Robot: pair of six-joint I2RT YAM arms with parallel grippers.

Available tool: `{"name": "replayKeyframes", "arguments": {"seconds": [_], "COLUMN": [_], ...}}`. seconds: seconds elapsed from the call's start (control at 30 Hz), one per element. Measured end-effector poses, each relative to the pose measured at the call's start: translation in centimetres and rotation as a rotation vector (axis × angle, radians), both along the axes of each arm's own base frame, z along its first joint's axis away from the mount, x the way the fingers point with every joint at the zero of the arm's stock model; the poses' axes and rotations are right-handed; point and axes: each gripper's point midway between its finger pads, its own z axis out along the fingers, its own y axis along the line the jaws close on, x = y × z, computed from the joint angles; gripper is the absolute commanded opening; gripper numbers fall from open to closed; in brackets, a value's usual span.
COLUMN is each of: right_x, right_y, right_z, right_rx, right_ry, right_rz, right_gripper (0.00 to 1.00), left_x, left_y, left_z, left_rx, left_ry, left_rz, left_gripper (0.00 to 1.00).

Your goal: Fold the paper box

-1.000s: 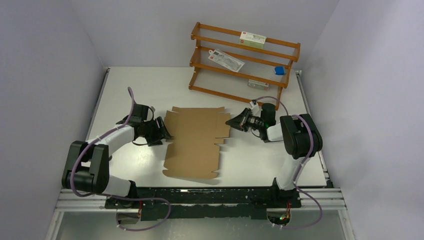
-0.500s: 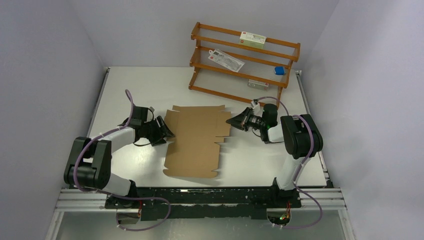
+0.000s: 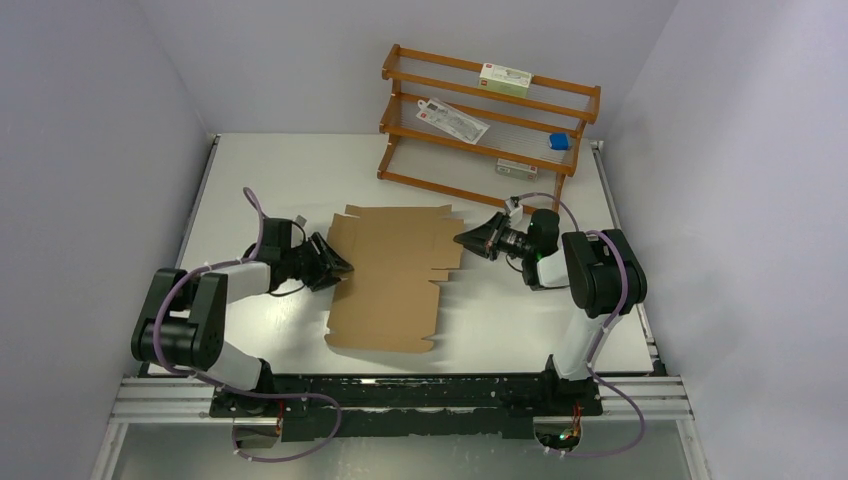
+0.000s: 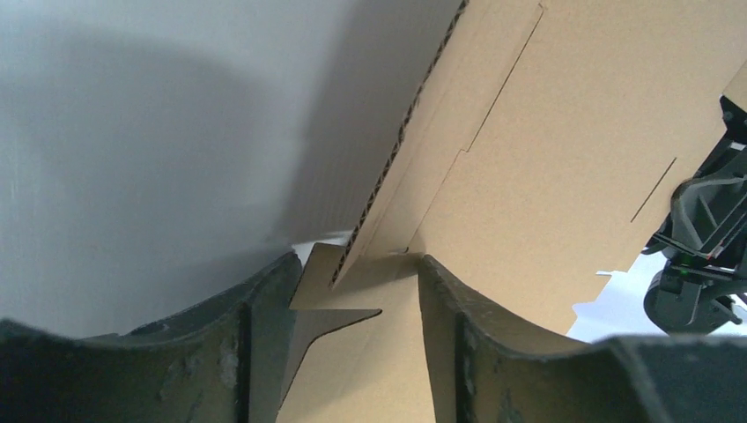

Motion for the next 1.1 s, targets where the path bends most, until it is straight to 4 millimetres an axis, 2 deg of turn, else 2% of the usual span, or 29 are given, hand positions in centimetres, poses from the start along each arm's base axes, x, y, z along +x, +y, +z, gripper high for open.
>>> {"name": "replayKeyframes", "arguments": {"seconds": [0.2, 0.4, 0.67, 0.9, 1.1], "right_x": [0.0, -0.1, 0.2, 1.1, 1.2], "right_y": [-0.2, -0.5, -0.6, -1.1, -1.2], "right_z": [-0.7, -2.1, -2.7, -3.6, -4.5], "right_rx": [-0.024, -0.070, -0.141, -0.220, -0.273], "right_ry": [0.008, 0.033, 0.022, 0.007, 0.007], "right_rz": [-0.005, -0.012, -0.010, -0.032, -0.042], "right_gripper": [0.00, 0.00, 0.00, 0.00, 0.00], "left_x": [-0.3, -0.5, -0.8, -1.4, -1.5], "left_y": [0.3, 0.5, -0.1, -2.0, -2.7], "left_z": [-0.5, -0.2, 0.6, 0.7, 1.6], "left_rx": [0.002, 0.026, 0.094, 0.350, 0.555], "left_ry": [0.015, 0.000, -0.050, -0.106, -0.161], "left_rz": [0.014, 0.004, -0.042, -0.141, -0.180], "left_gripper": [0.28, 0.14, 0.10, 0.10, 0.13]}}
